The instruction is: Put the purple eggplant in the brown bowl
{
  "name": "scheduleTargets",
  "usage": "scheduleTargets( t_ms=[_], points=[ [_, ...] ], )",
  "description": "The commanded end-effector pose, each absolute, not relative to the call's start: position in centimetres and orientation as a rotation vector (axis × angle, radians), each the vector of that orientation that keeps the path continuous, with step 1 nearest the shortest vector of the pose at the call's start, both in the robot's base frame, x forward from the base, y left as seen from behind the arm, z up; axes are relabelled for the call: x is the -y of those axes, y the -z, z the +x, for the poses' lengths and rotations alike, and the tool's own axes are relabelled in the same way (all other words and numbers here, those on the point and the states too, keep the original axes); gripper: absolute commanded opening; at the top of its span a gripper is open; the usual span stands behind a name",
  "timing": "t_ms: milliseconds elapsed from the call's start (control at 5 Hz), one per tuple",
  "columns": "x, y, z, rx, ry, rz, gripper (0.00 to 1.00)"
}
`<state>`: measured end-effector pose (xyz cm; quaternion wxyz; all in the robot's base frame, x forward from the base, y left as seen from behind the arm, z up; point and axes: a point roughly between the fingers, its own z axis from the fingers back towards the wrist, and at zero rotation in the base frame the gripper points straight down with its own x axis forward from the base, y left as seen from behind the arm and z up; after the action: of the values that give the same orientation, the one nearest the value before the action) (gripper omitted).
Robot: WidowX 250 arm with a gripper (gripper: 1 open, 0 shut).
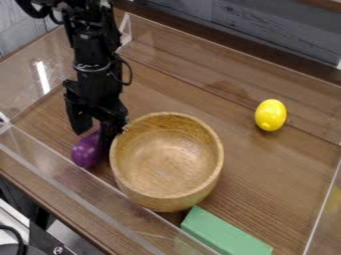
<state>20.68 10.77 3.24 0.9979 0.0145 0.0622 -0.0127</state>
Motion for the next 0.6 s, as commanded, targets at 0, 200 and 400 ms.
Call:
scheduleTargets(
  t_ms=[0, 200, 400],
  points=[
    [-11.4, -3.21, 21.18, -0.099, 0.019, 0.042, 1.0],
    [-11.45, -2.88, 21.25, -0.099, 0.018, 0.038, 1.0],
    [-11.4, -2.66, 21.48, -0.097, 0.016, 0.032, 1.0]
  ],
)
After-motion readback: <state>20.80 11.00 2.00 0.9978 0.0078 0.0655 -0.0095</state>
